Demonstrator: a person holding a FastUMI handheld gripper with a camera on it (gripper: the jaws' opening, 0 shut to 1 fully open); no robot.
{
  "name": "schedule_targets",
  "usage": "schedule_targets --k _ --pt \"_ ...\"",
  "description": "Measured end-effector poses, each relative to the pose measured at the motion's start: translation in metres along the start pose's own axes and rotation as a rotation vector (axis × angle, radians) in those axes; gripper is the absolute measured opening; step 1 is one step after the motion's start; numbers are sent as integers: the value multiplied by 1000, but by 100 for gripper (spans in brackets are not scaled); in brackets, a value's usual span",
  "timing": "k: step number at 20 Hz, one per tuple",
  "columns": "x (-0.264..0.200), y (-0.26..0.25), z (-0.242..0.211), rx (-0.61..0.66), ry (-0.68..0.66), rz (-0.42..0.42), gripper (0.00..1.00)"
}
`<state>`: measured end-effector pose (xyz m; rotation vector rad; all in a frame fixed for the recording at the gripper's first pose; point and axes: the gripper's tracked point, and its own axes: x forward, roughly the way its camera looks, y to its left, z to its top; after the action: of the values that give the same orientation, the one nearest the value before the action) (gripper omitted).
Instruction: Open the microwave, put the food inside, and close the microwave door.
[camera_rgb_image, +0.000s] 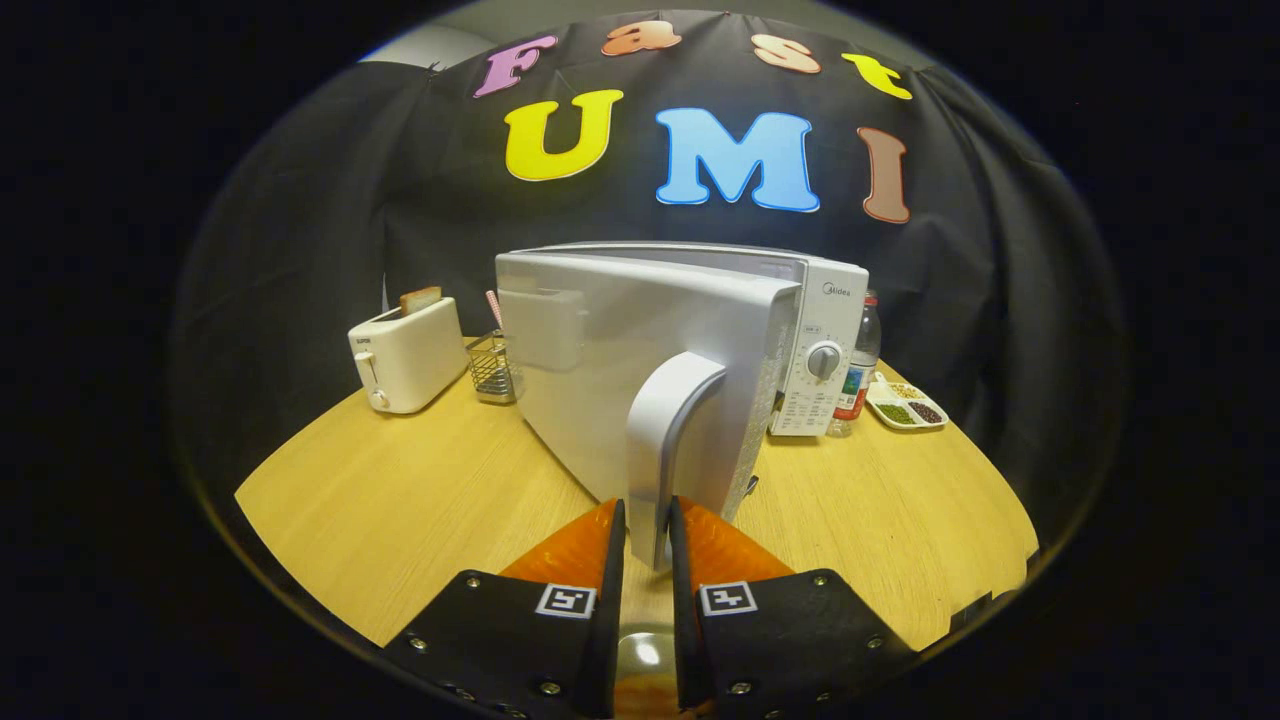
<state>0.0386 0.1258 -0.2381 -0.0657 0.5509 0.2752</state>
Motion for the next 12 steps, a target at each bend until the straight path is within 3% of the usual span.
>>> schedule_targets --k 12 --pt "-33 96 -16 -33 -9 122 25"
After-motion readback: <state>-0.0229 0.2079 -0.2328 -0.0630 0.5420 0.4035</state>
